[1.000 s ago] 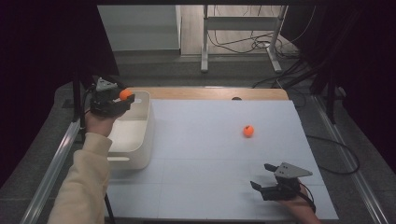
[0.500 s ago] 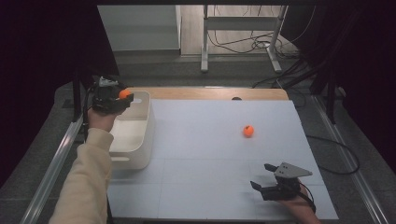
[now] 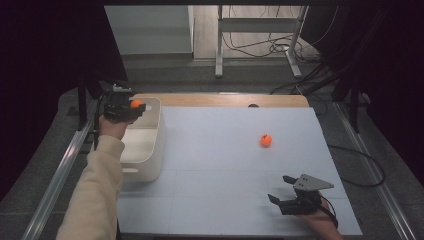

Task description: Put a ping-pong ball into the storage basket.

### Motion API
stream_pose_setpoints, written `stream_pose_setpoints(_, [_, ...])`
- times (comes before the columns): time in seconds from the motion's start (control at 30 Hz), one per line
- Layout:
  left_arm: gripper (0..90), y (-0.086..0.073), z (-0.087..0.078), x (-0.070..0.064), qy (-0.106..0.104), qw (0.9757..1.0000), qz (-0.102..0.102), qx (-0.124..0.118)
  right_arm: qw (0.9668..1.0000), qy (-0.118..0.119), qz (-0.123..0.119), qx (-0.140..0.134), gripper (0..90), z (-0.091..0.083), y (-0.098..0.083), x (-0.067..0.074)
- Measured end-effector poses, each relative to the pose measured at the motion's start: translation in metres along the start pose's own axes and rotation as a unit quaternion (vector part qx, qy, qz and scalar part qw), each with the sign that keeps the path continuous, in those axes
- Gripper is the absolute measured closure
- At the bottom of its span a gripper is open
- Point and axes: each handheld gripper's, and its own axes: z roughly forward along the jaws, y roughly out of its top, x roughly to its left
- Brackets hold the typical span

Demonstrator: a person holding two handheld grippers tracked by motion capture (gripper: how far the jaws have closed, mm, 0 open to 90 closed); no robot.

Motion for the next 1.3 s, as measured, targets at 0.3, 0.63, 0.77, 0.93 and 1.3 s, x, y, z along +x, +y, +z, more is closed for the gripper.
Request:
stream_pose_setpoints(0.3, [49.7,-0.002,0.001,0.002,0.000,1.0000,-0.002,0.009,1.0000,-0.001,0.000,0.001,13.8,0.000,0.000,0.000])
stream_pose_setpoints(0.63, [49.7,-0.002,-0.002,0.002,-0.001,1.0000,-0.001,0.003,1.0000,-0.002,-0.001,0.003,13.7,0.000,0.000,0.000])
stream_pose_setpoints(0.77, [49.7,-0.002,-0.004,0.001,-0.001,1.0000,0.000,0.000,1.0000,-0.002,-0.001,0.002,13.8,0.000,0.000,0.000])
stream_pose_setpoints(0.93, [49.2,-0.002,-0.005,0.000,0.000,1.0000,0.002,-0.002,1.0000,-0.002,-0.002,0.004,13.8,0.000,0.000,0.000])
stream_pose_setpoints(1.3, [18.2,0.000,-0.017,-0.006,-0.026,0.9992,-0.017,-0.025,1.0000,-0.002,-0.003,0.005,13.7,0.000,0.000,0.000])
